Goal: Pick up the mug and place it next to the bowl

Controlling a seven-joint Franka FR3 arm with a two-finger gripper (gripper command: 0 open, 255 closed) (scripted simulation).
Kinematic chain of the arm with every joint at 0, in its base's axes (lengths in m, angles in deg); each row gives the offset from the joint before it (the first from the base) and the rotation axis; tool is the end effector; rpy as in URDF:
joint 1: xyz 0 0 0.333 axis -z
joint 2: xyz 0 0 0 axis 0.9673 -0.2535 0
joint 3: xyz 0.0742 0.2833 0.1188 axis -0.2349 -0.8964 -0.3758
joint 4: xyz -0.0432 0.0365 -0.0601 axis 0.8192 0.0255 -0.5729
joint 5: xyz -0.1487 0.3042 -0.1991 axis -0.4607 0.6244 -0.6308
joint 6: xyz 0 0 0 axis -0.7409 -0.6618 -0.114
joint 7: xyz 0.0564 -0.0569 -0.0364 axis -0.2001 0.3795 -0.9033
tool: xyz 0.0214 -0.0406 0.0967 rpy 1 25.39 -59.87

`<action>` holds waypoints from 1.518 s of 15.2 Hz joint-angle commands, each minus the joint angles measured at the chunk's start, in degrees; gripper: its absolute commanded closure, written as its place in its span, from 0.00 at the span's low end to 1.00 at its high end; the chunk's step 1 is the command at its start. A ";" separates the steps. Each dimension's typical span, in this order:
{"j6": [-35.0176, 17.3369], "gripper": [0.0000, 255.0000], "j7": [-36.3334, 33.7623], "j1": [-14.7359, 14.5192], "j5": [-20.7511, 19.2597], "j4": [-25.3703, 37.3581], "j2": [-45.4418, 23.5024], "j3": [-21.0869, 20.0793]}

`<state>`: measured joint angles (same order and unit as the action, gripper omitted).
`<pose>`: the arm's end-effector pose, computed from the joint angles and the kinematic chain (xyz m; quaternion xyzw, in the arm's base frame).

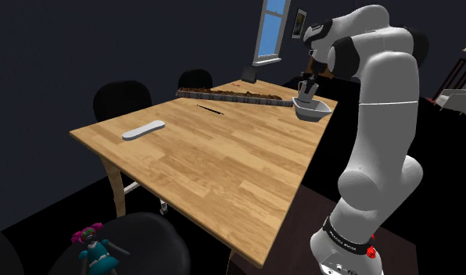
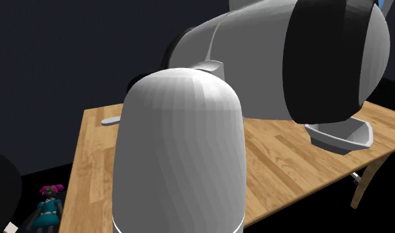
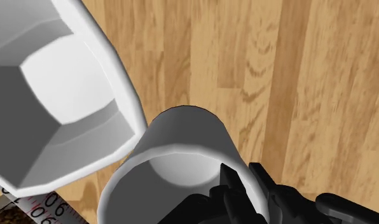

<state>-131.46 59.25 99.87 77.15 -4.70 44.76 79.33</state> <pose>0.3692 -0.5603 0.5146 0.9965 0.0459 0.0642 0.0283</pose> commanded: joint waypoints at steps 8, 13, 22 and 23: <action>-5.80 1.00 1.69 -0.07 1.38 -4.95 -1.31 -0.62; -9.15 1.00 2.55 -0.19 2.24 -7.79 -2.09 -1.07; -14.77 1.00 4.36 0.07 4.37 -11.86 -4.21 -2.22; -15.36 1.00 4.57 0.14 4.64 -12.23 -4.50 -2.38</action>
<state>-146.21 63.55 99.90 81.49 -16.61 40.57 77.11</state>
